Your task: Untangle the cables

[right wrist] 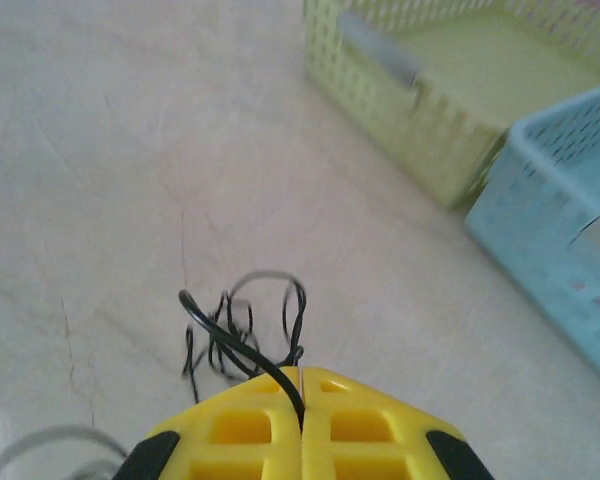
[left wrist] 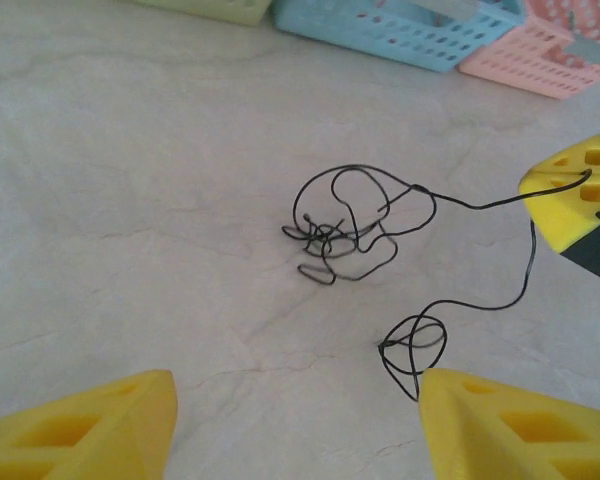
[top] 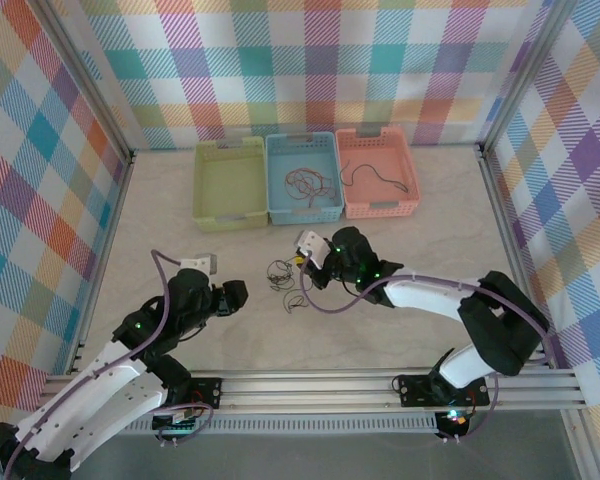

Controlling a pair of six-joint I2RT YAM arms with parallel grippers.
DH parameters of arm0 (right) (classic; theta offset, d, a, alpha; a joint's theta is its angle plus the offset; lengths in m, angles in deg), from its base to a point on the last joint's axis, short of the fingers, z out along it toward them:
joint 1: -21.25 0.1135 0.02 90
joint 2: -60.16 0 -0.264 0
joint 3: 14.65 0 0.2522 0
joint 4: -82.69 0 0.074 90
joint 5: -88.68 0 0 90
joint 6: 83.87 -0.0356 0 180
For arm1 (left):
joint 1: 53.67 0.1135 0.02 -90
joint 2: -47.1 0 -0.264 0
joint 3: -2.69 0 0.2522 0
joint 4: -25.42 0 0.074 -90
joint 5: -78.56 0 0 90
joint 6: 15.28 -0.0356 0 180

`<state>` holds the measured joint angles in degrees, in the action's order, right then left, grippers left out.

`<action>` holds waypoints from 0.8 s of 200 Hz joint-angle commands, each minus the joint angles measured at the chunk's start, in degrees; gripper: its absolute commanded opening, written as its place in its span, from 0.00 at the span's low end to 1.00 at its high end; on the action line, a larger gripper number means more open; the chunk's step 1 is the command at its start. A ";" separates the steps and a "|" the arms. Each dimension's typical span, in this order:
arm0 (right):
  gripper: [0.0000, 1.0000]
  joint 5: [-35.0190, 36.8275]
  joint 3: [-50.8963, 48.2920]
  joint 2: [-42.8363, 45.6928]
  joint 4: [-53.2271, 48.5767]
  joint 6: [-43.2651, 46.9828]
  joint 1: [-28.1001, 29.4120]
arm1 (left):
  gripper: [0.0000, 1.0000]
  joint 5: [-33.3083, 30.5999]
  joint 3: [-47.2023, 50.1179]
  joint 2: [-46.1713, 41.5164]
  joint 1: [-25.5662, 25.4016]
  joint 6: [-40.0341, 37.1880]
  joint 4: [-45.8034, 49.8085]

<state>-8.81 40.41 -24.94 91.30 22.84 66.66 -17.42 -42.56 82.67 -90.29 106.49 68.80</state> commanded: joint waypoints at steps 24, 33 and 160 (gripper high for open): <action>0.00 3.09 -4.83 1.34 12.48 -3.37 -0.43 | 0.69 6.26 -11.21 15.65 0.36 -13.68 -9.30; 0.00 3.05 -5.18 1.49 12.86 -4.44 -1.03 | 0.69 8.58 -12.78 18.44 0.32 -15.00 -9.48; 0.00 -6.47 -8.86 3.31 19.32 -16.81 -7.98 | 0.69 16.05 -11.73 35.24 -1.26 -37.61 -33.59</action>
<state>-11.12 32.60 -23.54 107.10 9.31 59.84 -3.43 -52.94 115.19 -90.77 75.49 41.96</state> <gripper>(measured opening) 0.064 0.686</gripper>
